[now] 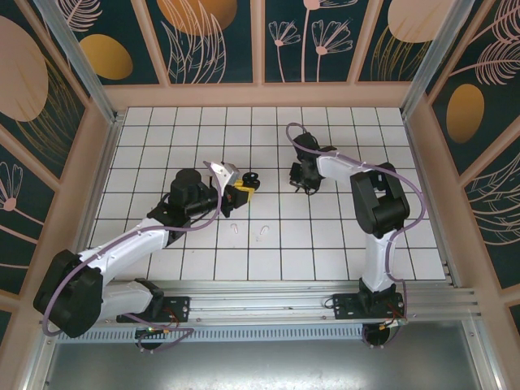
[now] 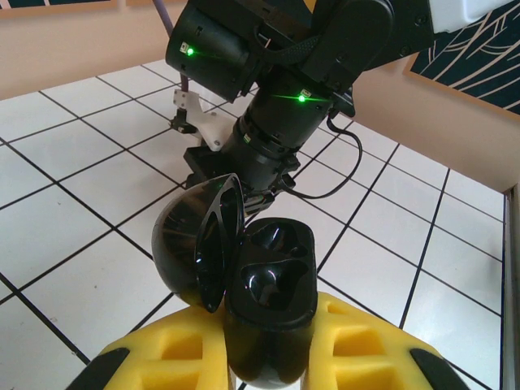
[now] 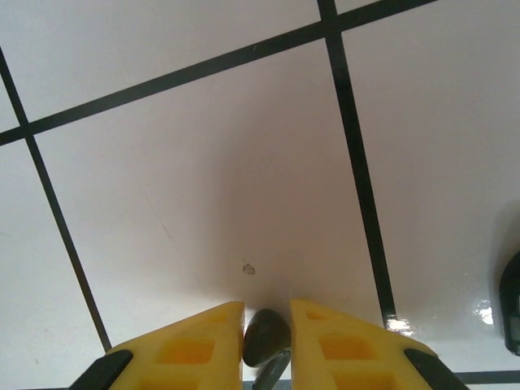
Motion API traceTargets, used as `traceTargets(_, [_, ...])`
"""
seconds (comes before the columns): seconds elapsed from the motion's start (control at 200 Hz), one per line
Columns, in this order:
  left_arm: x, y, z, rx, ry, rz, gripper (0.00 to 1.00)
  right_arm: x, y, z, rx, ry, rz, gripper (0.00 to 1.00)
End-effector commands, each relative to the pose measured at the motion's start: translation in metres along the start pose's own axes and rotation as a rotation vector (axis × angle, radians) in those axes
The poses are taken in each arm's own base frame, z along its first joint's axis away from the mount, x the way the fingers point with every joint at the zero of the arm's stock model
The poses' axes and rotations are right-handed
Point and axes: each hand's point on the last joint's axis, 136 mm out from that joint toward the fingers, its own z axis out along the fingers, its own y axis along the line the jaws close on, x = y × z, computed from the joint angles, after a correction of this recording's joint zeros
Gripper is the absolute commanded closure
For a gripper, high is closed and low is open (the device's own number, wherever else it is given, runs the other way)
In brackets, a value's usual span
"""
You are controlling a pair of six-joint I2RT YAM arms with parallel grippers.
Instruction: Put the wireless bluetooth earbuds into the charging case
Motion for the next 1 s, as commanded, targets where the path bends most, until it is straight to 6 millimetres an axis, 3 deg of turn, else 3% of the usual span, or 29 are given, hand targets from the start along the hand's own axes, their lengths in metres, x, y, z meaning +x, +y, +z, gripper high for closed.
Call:
traceTargets(0.0, [-0.009, -0.004, -0.001, 0.013, -0.014, -0.003, 1.00, -0.006, 0.010, -0.010, 0.021, -0.026, -0.047, 0.81])
traceTargets(0.19, [-0.013, -0.003, 0.003, 0.016, -0.018, -0.012, 1.00, -0.018, 0.016, -0.040, 0.044, -0.092, -0.072, 0.81])
traceTargets(0.646, [-0.015, 0.007, 0.019, 0.008, -0.026, -0.065, 1.00, -0.026, 0.031, -0.124, 0.047, -0.279, -0.166, 0.82])
traceTargets(0.771, [-0.019, 0.009, 0.024, 0.016, -0.048, -0.073, 1.00, -0.017, 0.051, -0.151, 0.015, -0.338, -0.221, 0.82])
traceTargets(0.996, [-0.028, 0.015, 0.028, -0.005, -0.092, -0.053, 1.00, -0.009, 0.069, -0.189, -0.064, -0.420, -0.250, 0.84])
